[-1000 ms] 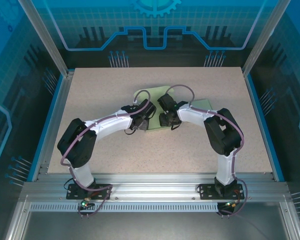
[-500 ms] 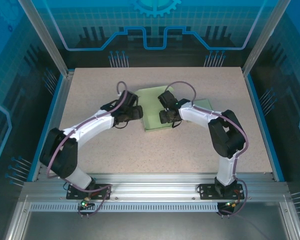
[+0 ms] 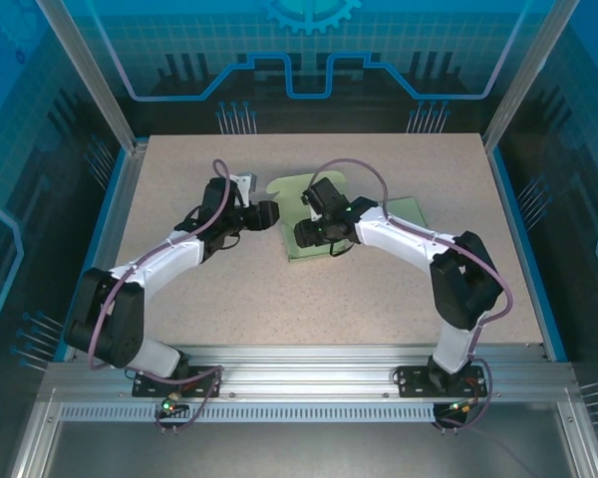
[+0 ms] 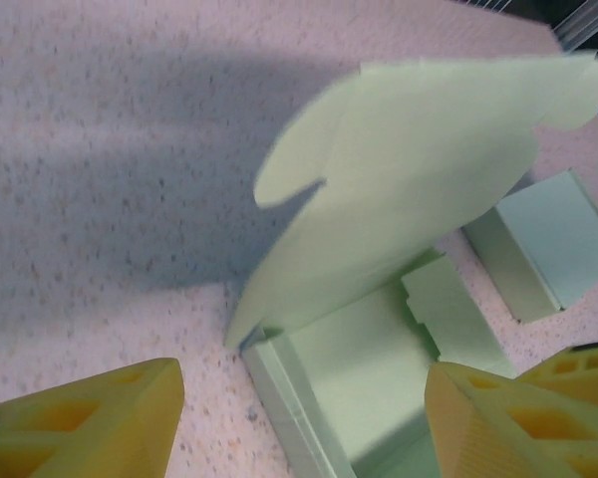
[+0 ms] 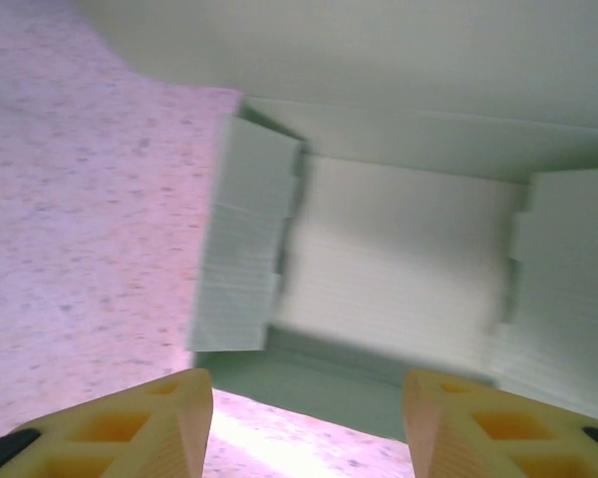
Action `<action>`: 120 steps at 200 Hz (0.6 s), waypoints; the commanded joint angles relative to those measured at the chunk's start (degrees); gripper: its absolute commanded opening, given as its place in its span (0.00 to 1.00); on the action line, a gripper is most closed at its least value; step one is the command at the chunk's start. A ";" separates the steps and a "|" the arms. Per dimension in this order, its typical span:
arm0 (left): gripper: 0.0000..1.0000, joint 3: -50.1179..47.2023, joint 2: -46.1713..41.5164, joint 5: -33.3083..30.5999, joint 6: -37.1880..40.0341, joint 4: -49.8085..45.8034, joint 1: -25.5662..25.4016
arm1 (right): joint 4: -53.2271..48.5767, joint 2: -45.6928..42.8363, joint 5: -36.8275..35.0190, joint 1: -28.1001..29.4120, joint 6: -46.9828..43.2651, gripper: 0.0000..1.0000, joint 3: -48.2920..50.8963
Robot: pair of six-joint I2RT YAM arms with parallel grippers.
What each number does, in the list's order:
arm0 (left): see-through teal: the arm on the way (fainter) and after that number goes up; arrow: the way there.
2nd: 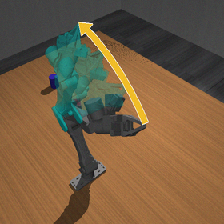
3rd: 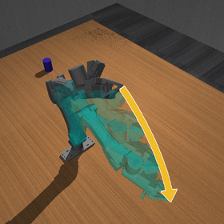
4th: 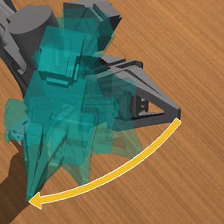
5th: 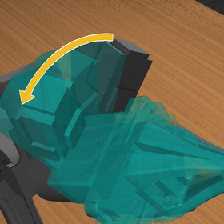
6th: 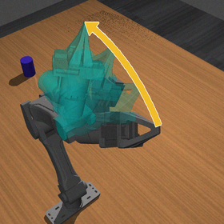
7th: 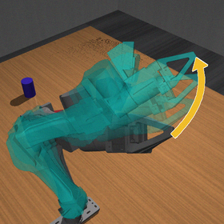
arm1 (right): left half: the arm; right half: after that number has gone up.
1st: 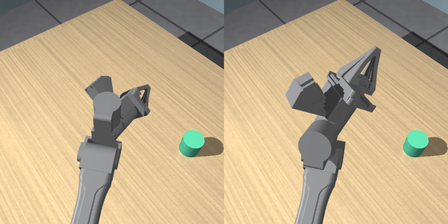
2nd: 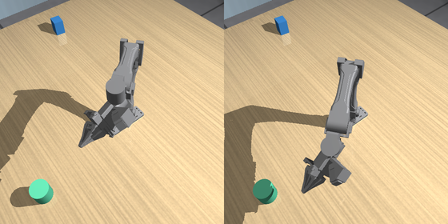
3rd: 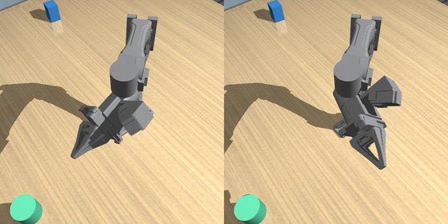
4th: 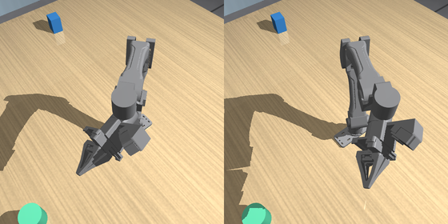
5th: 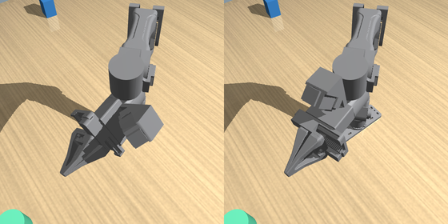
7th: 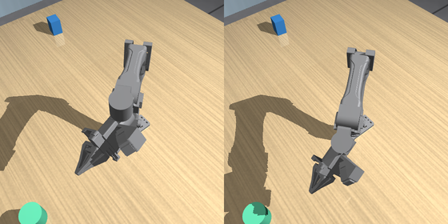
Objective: Fold the paper box
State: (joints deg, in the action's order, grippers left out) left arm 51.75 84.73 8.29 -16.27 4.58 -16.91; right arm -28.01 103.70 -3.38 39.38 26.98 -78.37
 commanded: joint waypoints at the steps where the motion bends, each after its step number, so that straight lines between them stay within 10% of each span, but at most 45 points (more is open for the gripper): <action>1: 0.66 0.49 2.30 6.77 5.67 3.77 2.65 | 3.17 4.91 9.63 0.36 1.30 0.53 -1.96; 120: 0.65 5.31 10.52 12.56 4.93 1.68 2.80 | 10.18 10.90 18.03 -2.43 3.24 0.43 0.35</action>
State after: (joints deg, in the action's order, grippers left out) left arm 55.24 94.06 19.00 -11.86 6.55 -14.20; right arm -20.53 113.89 11.73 38.28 29.34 -79.55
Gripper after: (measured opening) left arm 0.651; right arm 0.431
